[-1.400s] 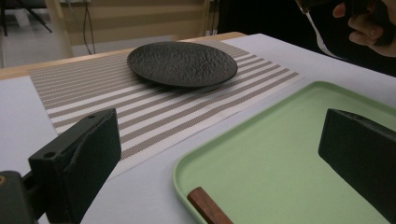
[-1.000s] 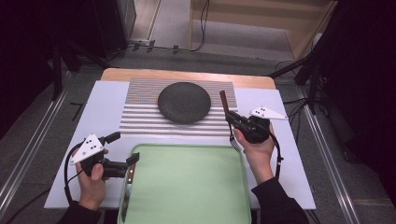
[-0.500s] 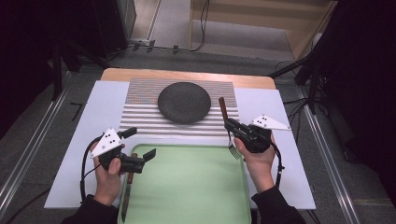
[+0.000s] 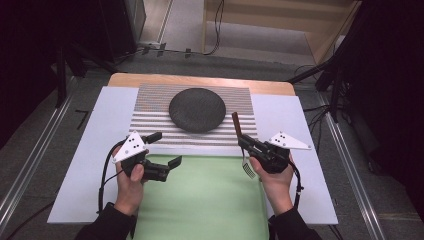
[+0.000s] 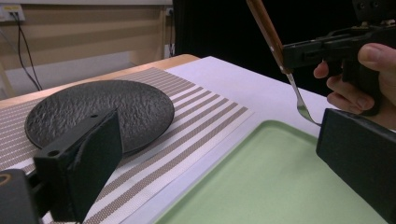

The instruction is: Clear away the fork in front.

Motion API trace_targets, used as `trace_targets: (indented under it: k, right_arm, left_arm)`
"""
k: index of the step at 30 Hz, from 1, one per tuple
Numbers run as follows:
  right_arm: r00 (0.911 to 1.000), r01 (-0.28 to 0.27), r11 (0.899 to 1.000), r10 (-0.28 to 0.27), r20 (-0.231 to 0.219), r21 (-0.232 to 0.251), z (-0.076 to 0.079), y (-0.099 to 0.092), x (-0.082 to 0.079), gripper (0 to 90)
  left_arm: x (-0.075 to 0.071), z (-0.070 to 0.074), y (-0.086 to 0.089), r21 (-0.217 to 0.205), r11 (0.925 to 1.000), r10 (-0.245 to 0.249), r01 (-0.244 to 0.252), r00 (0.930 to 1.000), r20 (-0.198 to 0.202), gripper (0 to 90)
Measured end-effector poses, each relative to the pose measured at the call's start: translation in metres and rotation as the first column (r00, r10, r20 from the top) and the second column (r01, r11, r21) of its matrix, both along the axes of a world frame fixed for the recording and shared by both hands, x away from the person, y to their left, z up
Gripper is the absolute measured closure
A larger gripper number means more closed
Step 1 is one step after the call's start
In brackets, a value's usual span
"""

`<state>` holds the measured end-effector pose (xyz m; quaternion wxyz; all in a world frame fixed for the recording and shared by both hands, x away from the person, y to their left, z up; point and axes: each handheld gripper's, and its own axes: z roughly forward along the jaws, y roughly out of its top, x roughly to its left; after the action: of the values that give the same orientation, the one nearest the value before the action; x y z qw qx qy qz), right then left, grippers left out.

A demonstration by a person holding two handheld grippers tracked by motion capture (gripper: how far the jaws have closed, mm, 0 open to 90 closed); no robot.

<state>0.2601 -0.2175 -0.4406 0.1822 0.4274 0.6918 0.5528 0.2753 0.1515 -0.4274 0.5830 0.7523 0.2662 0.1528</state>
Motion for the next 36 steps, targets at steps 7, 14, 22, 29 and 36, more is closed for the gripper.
trace_targets:
  k: [7, 14, 22, 29, 36]
  right_arm:
    - [0.9998, -0.022, 1.0, 0.022, 0.002, -0.003, -0.005, 0.004, -0.005, 76.2]
    - [0.9987, -0.05, 0.999, 0.05, 0.011, -0.007, -0.008, 0.012, -0.014, 76.2]
    - [0.9952, -0.097, 0.995, 0.097, 0.015, -0.015, -0.012, 0.03, -0.021, 76.2]
    - [0.9911, -0.131, 0.991, 0.131, 0.021, -0.019, -0.013, 0.043, -0.027, 76.2]
    - [0.9871, -0.156, 0.987, 0.157, 0.032, -0.025, -0.014, 0.053, -0.031, 76.2]
  left_arm:
    - [0.002, 0.001, -0.012, -0.023, 0.9995, -0.021, 0.021, 0.9998, -0.006, 2.0]
    - [-0.004, -0.002, -0.018, -0.025, 0.9969, -0.075, 0.075, 0.997, -0.021, 1.7]
    - [-0.007, -0.001, -0.019, -0.057, 0.9928, -0.109, 0.105, 0.9921, -0.062, 1.8]
    - [-0.01, 0.0, -0.023, -0.079, 0.9944, -0.078, 0.07, 0.992, -0.1, 8.1]
    - [-0.012, 0.001, -0.025, -0.114, 0.9928, -0.048, 0.035, 0.9923, -0.114, 26.4]
